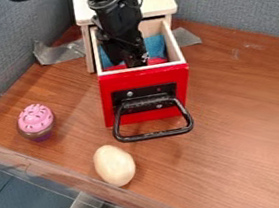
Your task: Take off the red box from the drawer to the table
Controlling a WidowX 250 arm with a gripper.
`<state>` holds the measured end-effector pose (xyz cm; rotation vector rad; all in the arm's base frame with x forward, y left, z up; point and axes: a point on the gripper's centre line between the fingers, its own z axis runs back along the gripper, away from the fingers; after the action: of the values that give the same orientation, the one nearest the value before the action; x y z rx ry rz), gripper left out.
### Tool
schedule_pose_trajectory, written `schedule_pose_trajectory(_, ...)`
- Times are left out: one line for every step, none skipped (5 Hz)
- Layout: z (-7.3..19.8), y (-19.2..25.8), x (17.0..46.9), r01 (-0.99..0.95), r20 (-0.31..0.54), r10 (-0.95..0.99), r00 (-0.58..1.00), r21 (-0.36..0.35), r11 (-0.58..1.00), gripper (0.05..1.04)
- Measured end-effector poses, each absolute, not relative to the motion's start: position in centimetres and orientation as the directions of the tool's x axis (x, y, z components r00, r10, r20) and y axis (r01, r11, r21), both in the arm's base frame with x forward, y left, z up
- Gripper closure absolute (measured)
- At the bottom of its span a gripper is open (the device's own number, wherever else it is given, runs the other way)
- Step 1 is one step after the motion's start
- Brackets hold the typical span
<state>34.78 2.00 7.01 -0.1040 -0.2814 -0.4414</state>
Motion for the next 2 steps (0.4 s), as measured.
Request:
schedule_pose_trajectory(6.86,1.94,34.68,0.425,0.305,-0.389,0.87,-0.061,0.903,0.563)
schedule_pose_trajectory(6.86,1.84,34.7,0.43,0.309,-0.392,0.867,-0.065,0.901,0.564)
